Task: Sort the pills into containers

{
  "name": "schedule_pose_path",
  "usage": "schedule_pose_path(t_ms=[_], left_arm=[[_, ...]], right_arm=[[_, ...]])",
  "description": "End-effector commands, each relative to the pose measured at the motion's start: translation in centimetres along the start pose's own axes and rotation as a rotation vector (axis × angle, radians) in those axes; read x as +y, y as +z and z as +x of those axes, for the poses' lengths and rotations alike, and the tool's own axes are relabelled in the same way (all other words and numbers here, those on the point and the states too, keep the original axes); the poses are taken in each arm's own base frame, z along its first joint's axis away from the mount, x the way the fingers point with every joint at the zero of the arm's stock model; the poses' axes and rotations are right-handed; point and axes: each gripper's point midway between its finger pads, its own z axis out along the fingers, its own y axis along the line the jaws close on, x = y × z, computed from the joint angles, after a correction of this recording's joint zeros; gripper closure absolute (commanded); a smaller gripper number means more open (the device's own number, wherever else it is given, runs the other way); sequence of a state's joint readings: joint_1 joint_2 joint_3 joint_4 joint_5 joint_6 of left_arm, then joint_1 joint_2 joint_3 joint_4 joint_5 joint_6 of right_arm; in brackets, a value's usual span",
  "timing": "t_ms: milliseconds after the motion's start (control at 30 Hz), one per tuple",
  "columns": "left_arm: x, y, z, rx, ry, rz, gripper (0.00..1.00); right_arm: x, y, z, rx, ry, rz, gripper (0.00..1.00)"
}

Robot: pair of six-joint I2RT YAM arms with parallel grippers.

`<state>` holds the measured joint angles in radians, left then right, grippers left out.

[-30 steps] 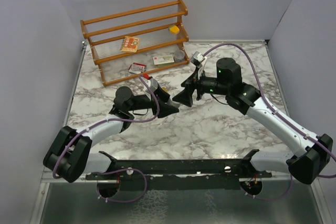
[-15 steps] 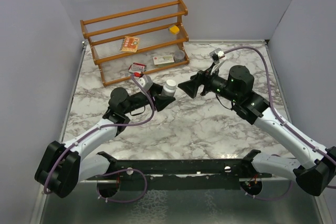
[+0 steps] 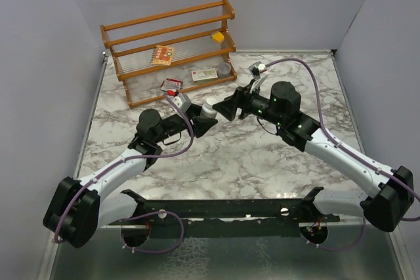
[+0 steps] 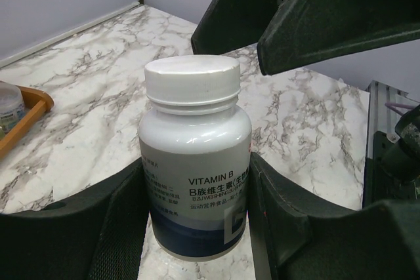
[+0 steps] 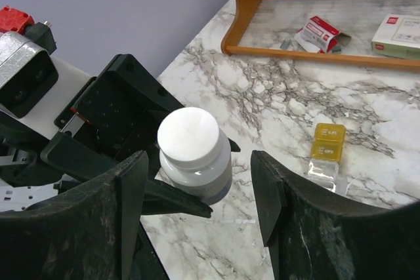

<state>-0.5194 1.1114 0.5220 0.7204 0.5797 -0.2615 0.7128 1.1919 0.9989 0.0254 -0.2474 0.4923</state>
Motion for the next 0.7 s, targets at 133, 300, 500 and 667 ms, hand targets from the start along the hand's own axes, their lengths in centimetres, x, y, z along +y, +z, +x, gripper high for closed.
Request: schedule_pose_path(t_ms=[133, 300, 500, 667], left_arm=[[0.4, 0.4, -0.3, -0.007, 0.018, -0.015, 1.00], [0.4, 0.4, -0.1, -0.002, 0.014, -0.011, 1.00], [0.3, 0.3, -0.4, -0.009, 0.019, -0.010, 1.00], [0.1, 0.3, -0.4, -0.008, 0.020, 0.000, 1.00]], right_arm=[[1.9, 1.8, -1.2, -0.038, -0.034, -0.051, 0.43], [2.1, 2.4, -1.0, -0.034, -0.053, -0.042, 0.47], [2.0, 2.6, -1.0, -0.032, -0.059, -0.032, 0.63], [1.9, 2.4, -0.8, -0.031, -0.063, -0.024, 0.80]])
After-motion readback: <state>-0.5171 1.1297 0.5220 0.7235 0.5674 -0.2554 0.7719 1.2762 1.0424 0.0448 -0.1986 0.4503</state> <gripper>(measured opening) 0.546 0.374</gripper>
